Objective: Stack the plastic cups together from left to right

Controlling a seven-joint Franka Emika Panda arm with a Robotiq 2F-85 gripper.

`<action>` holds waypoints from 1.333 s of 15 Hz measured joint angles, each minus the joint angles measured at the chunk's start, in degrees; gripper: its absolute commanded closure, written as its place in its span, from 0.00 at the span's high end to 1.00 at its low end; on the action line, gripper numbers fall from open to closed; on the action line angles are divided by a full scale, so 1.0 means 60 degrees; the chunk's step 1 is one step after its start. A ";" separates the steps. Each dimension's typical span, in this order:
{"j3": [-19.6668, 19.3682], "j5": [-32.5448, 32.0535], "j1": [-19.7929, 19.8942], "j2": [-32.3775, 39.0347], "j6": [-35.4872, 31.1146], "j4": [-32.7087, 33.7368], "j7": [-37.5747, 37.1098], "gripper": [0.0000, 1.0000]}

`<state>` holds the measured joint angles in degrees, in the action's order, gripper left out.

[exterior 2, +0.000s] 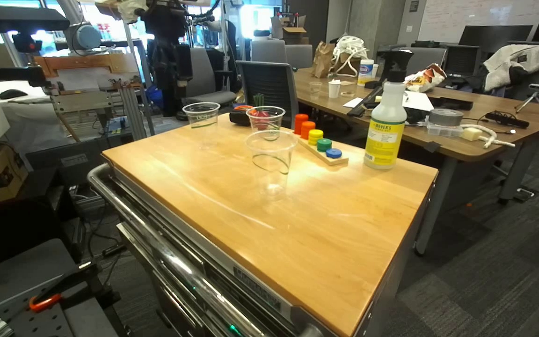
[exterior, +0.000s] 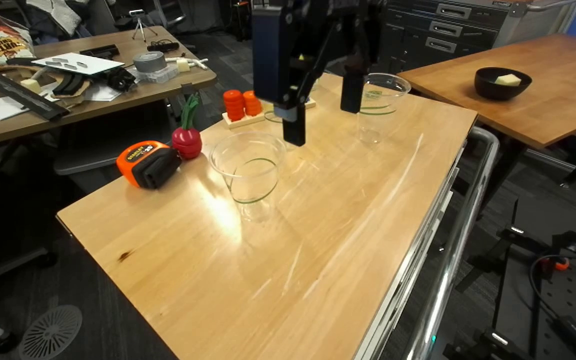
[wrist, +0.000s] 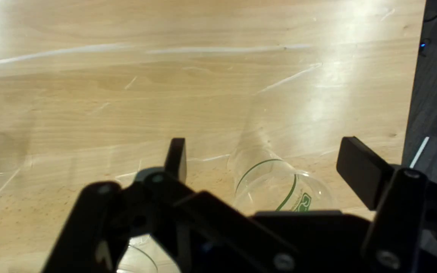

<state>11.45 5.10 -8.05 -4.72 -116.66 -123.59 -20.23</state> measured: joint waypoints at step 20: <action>-0.0356 -0.0782 -0.0126 0.2953 -0.0526 0.2259 -0.1935 0.00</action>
<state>9.31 0.41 -8.81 13.00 -119.81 -110.04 -31.83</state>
